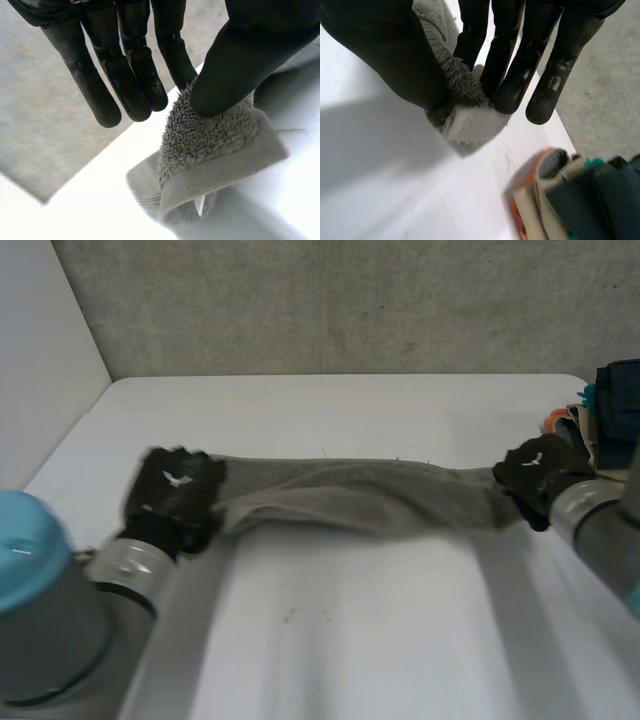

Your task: Fold the laundry.

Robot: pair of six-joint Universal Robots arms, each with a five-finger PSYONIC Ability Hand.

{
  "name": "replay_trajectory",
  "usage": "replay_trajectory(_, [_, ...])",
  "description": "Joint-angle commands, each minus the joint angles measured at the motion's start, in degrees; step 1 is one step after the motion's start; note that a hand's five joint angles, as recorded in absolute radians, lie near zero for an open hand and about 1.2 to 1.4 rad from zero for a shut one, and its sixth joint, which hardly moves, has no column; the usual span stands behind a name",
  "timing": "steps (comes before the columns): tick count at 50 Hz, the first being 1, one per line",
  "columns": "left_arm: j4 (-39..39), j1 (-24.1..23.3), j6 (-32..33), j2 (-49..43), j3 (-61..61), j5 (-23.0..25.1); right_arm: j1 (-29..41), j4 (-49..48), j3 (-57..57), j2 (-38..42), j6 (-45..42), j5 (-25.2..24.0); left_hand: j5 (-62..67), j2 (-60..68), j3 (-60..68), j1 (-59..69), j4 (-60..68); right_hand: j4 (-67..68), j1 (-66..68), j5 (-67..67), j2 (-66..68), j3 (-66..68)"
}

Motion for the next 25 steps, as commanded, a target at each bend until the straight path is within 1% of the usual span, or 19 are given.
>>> replay_trajectory(1, [-17.6, 7.6, 6.2, 13.0, -0.2, 5.0, -3.1, 17.8, 0.4, -10.3, -12.6, -0.6, 13.9, 11.4, 12.0, 15.1, 11.4, 11.9, 23.7, 13.1, 12.5, 12.2])
replay_trajectory(3, [-20.5, 8.7, 6.4, 13.7, 0.1, 6.7, -3.1, 20.7, 0.8, -12.1, -15.3, -0.7, 13.9, 11.4, 12.0, 15.1, 11.4, 11.9, 23.7, 13.1, 12.5, 12.2])
replay_trajectory(4, [-23.0, 9.6, 6.4, 13.9, 0.1, 8.1, -3.1, 21.2, 0.8, -12.3, -15.9, -0.8, 13.9, 11.4, 12.0, 15.1, 11.4, 11.9, 23.7, 13.1, 12.5, 12.2])
replay_trajectory(6, [-24.9, 10.2, 6.5, 13.6, -0.1, 9.3, -3.1, 21.7, 1.3, -12.3, -16.7, -1.0, 13.9, 11.4, 12.0, 15.1, 11.4, 11.9, 23.7, 13.1, 12.5, 12.2])
replay_trajectory(10, [-24.4, 10.3, 6.6, 9.3, -0.2, 10.1, -2.8, 21.6, 2.9, -11.4, -17.1, -1.3, 13.9, 11.4, 12.0, 15.1, 11.4, 11.9, 23.7, 13.1, 12.5, 12.2])
replay_trajectory(11, [-22.4, 10.4, 6.6, 5.1, 0.6, 10.0, -2.8, 21.1, 2.9, -9.3, -17.2, -1.0, 13.9, 11.4, 12.0, 15.1, 11.4, 11.9, 23.7, 13.1, 12.5, 12.2])
replay_trajectory(14, [-18.6, 10.4, 6.7, -1.1, 2.8, 9.8, -2.5, 20.0, 1.5, -3.5, -17.3, -0.6, 13.9, 11.4, 12.0, 15.1, 11.4, 11.9, 23.7, 13.1, 12.5, 12.2])
replay_trajectory(15, [-16.0, 10.4, 6.9, -4.9, 5.4, 9.5, -2.2, 18.4, -0.7, 0.0, -17.2, -0.3, 13.9, 11.4, 12.0, 15.1, 11.4, 11.9, 23.7, 13.1, 12.5, 12.2])
replay_trajectory(18, [-12.3, 10.8, 7.4, -10.2, 10.3, 8.8, -2.2, 15.9, -5.0, 3.8, -16.5, 0.5, 13.9, 11.4, 12.0, 15.1, 11.4, 11.9, 23.7, 13.1, 12.5, 12.2])
replay_trajectory(19, [-10.1, 10.8, 7.9, -13.7, 14.2, 8.2, -2.2, 14.1, -7.9, 5.8, -15.8, 1.5, 13.9, 11.4, 12.0, 15.1, 11.4, 11.9, 23.7, 13.1, 12.5, 12.2])
replay_trajectory(22, [-7.1, 11.1, 9.2, -17.8, 21.4, 6.9, -1.7, 10.4, -12.8, 8.6, -14.4, 2.8, 13.9, 11.4, 12.0, 15.1, 11.4, 11.9, 23.7, 13.1, 12.5, 12.2])
replay_trajectory(23, [-5.1, 11.4, 10.4, -20.1, 26.6, 6.3, -1.0, 7.4, -16.8, 10.2, -13.3, 3.6, 13.9, 11.4, 12.0, 15.1, 11.4, 11.9, 23.7, 13.1, 12.5, 12.2])
replay_trajectory(25, [-2.9, 11.9, 11.8, -21.8, 31.7, 5.7, 0.0, 3.9, -21.1, 11.5, -12.2, 3.8, 13.9, 11.4, 12.0, 15.1, 11.4, 11.9, 23.7, 13.1, 12.5, 12.2])
